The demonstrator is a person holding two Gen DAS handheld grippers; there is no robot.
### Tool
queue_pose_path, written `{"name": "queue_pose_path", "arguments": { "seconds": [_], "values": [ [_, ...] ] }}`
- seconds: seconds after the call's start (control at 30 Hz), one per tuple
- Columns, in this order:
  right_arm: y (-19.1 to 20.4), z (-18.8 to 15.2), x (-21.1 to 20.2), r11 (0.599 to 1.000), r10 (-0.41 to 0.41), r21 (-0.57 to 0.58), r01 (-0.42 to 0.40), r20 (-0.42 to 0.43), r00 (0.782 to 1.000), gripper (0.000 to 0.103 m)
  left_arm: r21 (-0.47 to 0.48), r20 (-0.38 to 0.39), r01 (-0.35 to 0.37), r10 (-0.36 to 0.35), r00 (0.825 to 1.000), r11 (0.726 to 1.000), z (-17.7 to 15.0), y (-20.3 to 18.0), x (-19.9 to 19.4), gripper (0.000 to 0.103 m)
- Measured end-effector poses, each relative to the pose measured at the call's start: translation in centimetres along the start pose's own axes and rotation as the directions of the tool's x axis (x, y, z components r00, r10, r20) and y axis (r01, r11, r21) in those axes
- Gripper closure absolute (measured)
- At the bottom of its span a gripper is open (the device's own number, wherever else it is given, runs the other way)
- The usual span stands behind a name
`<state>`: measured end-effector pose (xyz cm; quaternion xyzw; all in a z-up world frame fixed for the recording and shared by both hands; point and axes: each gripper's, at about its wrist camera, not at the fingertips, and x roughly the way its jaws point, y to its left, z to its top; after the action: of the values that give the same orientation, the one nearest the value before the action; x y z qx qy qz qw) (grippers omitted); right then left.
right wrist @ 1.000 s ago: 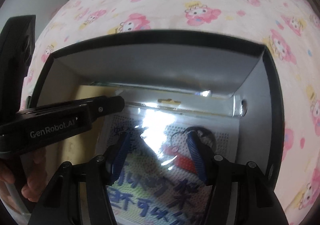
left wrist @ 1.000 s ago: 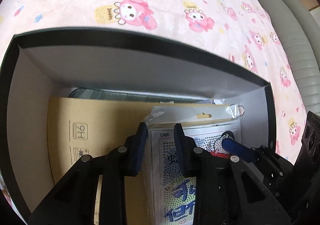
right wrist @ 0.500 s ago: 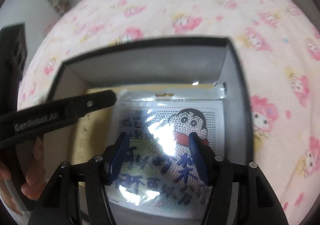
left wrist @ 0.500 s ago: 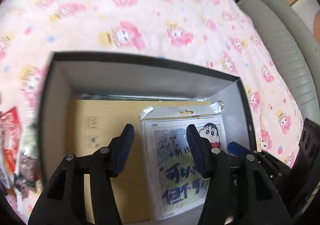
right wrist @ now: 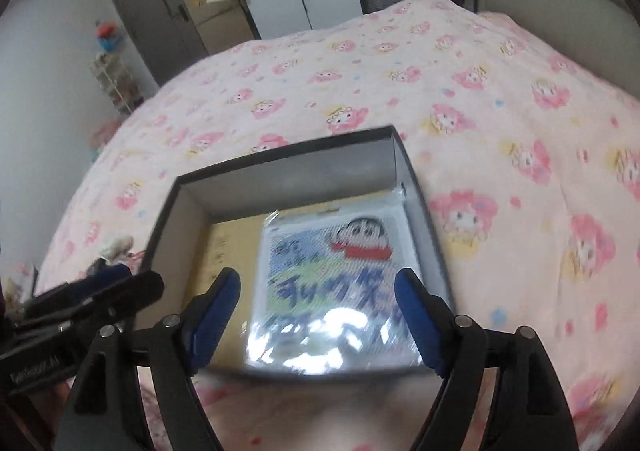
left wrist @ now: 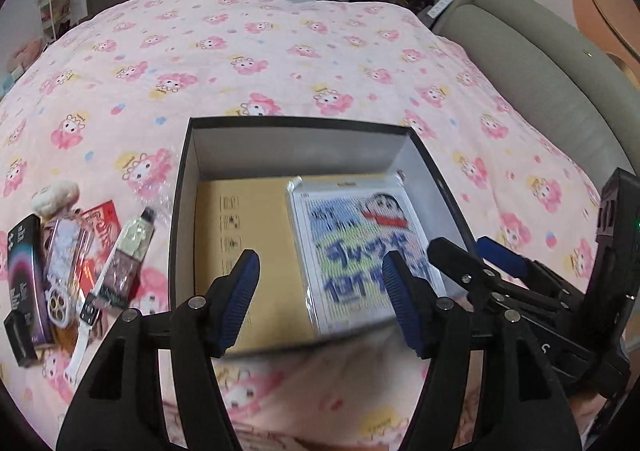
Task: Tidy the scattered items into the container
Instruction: 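Withdraw the right gripper and move back toward the scattered items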
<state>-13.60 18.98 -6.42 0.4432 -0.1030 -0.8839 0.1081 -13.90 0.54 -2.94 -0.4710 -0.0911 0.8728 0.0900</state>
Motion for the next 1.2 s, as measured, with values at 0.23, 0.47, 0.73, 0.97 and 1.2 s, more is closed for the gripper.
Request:
{"name": "queue_pose_path", "arguments": {
  "seconds": [0.23, 0.47, 0.73, 0.97, 1.2],
  "values": [
    [1.2, -2.2, -2.9, 1.0, -0.031, 0.002, 0.031, 0.037, 0.999, 0.021, 0.045, 0.028, -0.01, 0.008, 1.0, 0.999, -2.7, -0.8, -3.6, 0.036],
    [2.4, -3.0, -5.6, 0.999, -0.042, -0.018, 0.044, 0.08, 0.996, 0.02, 0.064, 0.072, 0.011, -0.015, 0.997, 0.998, -3.9, -1.2, -6.4, 0.029],
    [5.2, -3.9, -7.7, 0.996, -0.011, -0.082, 0.019, 0.101, 0.995, 0.018, 0.067, 0.109, 0.008, -0.015, 0.994, 0.998, -5.2, 0.4, -9.9, 0.026],
    [8.3, -4.7, -7.8, 0.989, 0.012, -0.148, 0.001, 0.086, 0.996, 0.013, 0.045, 0.122, -0.004, -0.002, 0.993, 0.999, -6.6, 2.8, -11.6, 0.025],
    [11.8, -5.4, -6.9, 0.975, 0.045, -0.222, -0.032, 0.054, 0.998, 0.012, 0.007, 0.132, -0.024, 0.023, 0.991, 1.0, -7.7, 5.9, -13.0, 0.025]
  ]
}}
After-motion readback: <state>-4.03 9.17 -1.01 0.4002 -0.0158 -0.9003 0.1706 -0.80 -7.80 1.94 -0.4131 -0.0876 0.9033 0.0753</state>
